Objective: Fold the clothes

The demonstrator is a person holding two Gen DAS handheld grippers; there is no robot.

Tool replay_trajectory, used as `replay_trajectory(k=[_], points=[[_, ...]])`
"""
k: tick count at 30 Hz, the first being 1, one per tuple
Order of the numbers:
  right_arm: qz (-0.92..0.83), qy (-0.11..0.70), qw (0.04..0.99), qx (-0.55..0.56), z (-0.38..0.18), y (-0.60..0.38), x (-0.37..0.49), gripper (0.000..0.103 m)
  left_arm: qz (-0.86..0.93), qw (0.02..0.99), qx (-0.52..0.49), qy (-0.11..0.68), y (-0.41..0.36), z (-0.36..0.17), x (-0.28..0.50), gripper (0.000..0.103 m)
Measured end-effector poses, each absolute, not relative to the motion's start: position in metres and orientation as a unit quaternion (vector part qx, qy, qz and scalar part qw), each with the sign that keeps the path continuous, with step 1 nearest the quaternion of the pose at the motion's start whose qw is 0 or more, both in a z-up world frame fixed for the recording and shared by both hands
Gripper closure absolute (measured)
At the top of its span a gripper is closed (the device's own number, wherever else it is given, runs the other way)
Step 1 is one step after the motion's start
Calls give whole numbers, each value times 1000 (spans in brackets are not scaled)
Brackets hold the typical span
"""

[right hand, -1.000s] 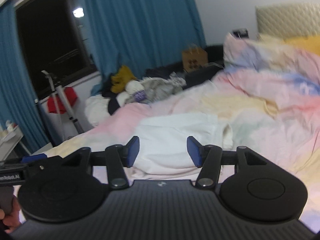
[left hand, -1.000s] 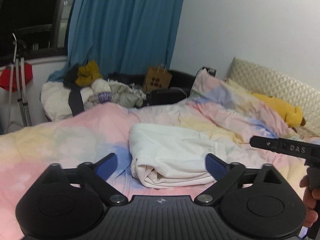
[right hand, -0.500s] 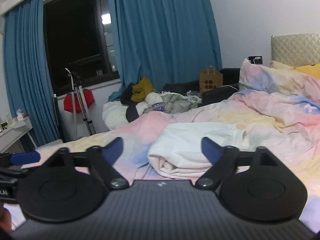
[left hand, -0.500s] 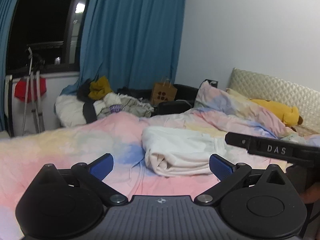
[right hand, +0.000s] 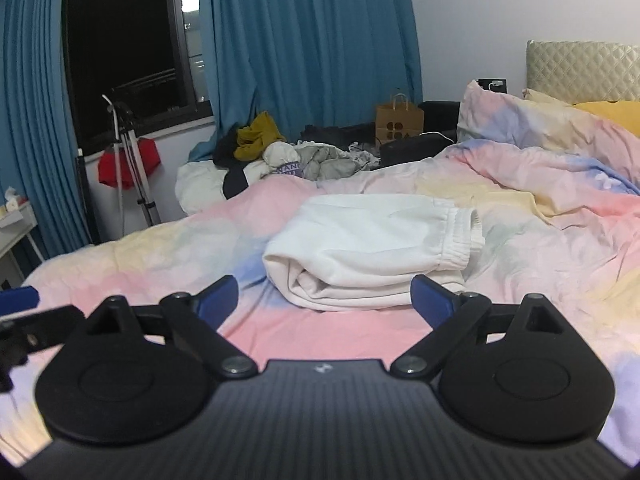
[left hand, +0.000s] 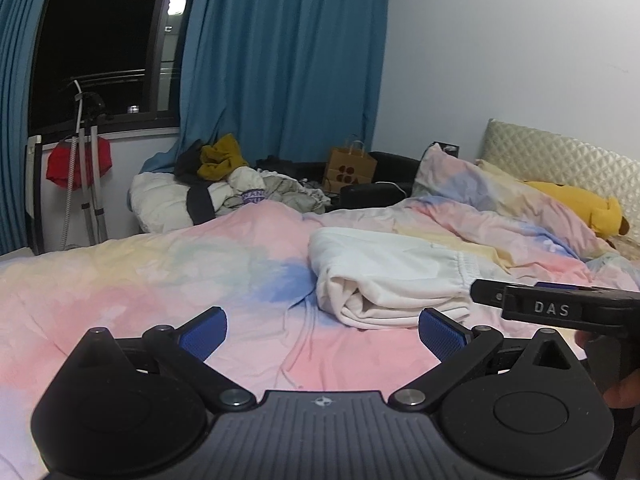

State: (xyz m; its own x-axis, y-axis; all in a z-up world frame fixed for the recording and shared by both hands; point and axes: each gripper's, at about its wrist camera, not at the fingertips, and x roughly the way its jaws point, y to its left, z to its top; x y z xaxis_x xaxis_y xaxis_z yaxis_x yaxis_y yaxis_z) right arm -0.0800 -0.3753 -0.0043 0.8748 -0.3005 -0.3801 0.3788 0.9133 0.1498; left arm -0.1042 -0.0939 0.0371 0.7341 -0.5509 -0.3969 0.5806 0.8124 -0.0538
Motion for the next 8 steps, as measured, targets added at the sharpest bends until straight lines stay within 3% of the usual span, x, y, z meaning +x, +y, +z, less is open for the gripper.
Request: replay_trajectory(k=[8], points=[[-178,186,962,94,-7,-370,-78,9,-293,933,37,204,-91,37,-99,0]])
